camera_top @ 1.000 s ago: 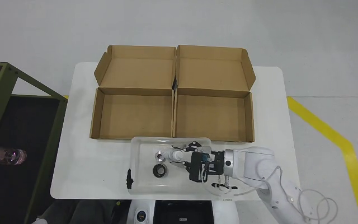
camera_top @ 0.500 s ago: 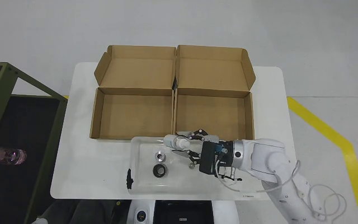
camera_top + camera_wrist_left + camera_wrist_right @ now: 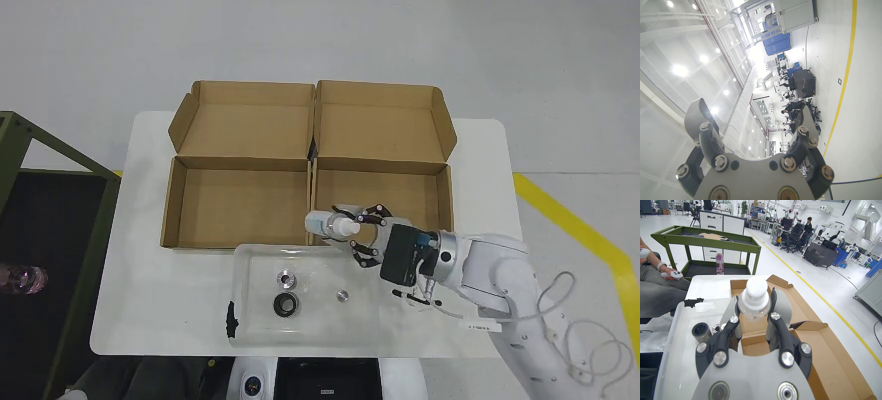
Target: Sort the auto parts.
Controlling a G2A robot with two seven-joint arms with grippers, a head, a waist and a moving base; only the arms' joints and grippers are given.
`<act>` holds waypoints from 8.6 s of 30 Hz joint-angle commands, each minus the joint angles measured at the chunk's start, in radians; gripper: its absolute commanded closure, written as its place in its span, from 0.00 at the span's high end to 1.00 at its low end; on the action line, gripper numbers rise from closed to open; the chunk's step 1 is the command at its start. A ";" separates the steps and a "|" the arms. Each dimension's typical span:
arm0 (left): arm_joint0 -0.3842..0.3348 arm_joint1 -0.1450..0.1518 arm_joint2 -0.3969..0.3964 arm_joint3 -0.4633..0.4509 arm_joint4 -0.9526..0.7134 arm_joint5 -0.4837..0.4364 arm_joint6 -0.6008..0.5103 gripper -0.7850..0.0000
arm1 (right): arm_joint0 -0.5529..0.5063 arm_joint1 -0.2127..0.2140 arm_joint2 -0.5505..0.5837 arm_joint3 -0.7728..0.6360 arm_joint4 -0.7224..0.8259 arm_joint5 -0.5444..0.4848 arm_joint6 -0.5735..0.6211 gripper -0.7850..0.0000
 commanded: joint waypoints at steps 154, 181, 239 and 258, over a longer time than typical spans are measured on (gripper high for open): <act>0.000 0.000 0.000 0.000 0.000 0.000 0.000 1.00 | -0.001 0.020 -0.334 -0.050 -0.149 -0.089 0.866 0.61; 0.000 0.000 0.000 0.000 0.000 0.000 0.000 1.00 | 0.122 0.034 -0.467 0.047 -0.116 -0.041 0.924 0.00; 0.000 0.000 0.000 0.000 0.000 0.000 0.000 1.00 | 0.004 0.086 -0.122 -0.126 -0.349 0.189 0.140 0.00; 0.000 0.000 0.000 0.000 0.000 0.000 0.000 1.00 | 0.056 0.081 -0.052 0.023 -0.254 0.169 0.147 0.00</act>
